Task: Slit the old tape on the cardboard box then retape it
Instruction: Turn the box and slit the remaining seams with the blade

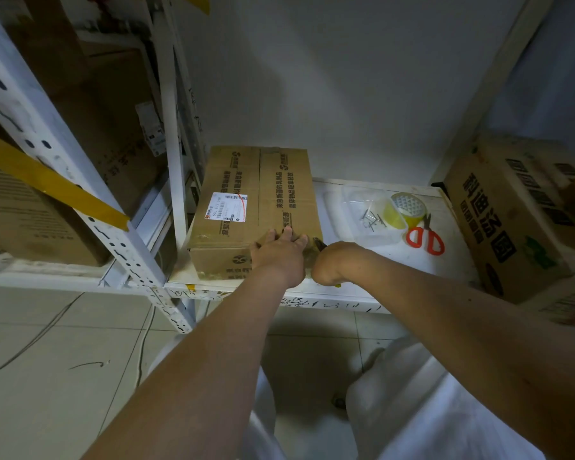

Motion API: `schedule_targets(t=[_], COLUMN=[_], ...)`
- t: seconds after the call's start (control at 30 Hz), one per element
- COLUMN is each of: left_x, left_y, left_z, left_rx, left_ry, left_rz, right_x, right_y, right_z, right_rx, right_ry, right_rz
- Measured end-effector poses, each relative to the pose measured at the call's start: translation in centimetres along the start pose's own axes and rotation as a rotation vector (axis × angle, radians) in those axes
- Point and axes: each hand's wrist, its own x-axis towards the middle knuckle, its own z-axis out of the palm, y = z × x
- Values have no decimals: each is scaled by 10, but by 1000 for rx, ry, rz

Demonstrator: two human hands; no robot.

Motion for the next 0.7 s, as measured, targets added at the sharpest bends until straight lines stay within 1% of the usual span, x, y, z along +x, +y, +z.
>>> schedule_targets(t=[0.13,0.33,0.43,0.57,0.7], left_x=[-1,-2,-1,-1,-2], left_y=[1,1,1,1,0], left_z=[-2,-3,-4,-4,-5], left_rx=[-7,-6,-3,5,11], left_ry=[-3,-15,-22,-30,-34], left_rz=[-5,-10,-12,-11,-8], right_x=[3,4,5,5,7], right_y=[0,5,7,11,10], right_z=[6,23,30,41,46], right_rx=[17,178,315,568,676], right_ry=[48,228,278,310,321], right_rz=[21,46,47,44,42])
